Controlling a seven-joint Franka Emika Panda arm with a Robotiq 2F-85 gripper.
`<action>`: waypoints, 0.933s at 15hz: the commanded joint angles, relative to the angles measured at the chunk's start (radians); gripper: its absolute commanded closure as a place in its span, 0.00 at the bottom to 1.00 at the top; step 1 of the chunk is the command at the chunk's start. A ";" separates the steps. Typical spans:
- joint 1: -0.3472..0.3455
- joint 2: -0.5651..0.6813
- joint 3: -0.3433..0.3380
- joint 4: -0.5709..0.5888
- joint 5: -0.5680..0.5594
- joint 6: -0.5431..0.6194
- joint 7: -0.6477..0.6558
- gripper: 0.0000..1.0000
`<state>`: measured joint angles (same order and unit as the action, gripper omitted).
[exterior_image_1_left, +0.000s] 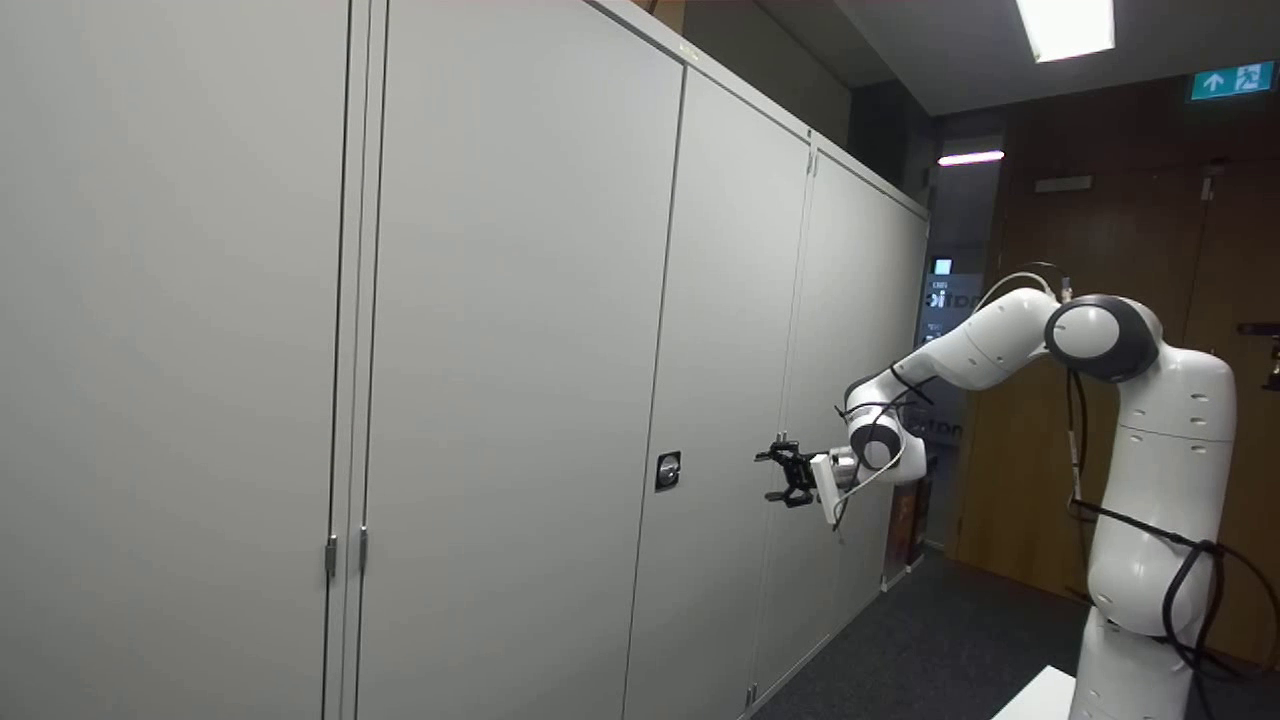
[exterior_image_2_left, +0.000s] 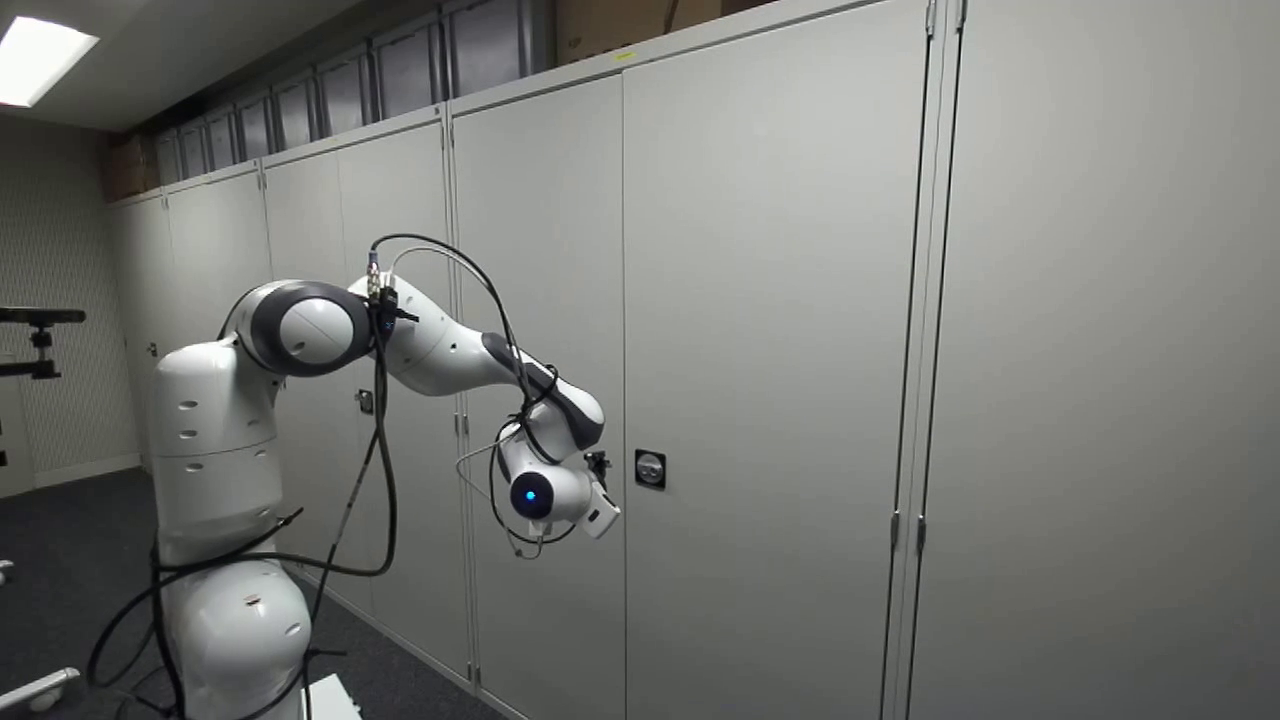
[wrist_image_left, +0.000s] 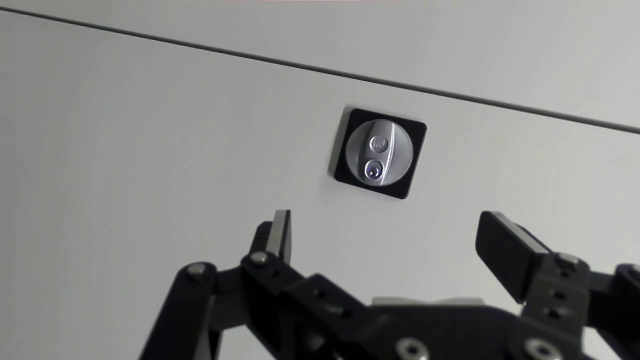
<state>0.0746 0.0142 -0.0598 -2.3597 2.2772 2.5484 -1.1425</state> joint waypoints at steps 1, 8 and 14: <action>-0.023 0.067 0.021 0.066 0.053 -0.034 -0.041 0.00; -0.010 0.153 0.011 0.164 0.074 -0.067 -0.036 0.00; -0.004 0.152 0.012 0.154 0.040 -0.038 -0.005 0.00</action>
<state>0.0752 0.1665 -0.0512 -2.2064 2.3211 2.5097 -1.1512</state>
